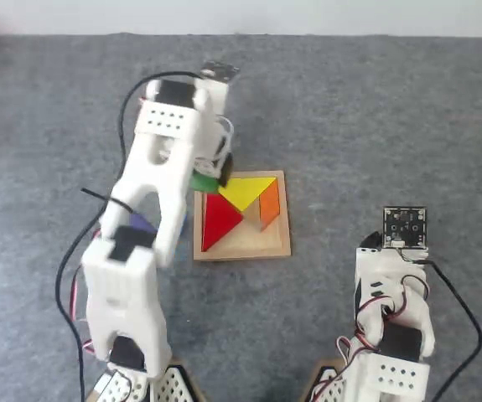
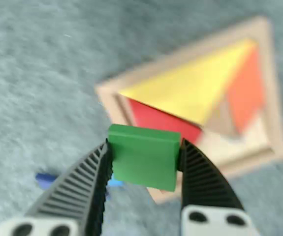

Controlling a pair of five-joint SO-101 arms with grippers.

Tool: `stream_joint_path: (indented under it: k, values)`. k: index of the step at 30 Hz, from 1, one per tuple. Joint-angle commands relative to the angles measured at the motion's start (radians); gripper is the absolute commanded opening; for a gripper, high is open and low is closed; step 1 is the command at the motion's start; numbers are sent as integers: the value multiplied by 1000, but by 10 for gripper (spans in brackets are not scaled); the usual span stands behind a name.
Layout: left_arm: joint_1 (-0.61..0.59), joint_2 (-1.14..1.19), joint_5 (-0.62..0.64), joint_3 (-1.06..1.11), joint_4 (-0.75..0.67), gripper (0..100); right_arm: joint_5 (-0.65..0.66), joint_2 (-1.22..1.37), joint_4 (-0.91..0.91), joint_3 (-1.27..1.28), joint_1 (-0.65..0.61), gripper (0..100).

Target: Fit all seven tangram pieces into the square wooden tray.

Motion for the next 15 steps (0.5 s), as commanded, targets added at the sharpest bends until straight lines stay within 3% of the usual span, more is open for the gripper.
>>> stream_joint_path:
  k: [1,6,11,15]
  values:
    - [75,-192,-15,213,-60,119,9,-16,-2,17,8,32]
    - [169,-218,-44,487,-253,119,9,-16,-2,17,10,32]
    - [256,-219,-44,576,-287,119,9,-16,-2,17,10,32]
    - [259,-218,-43,590,-334,120,9,-16,-4,17,10,32]
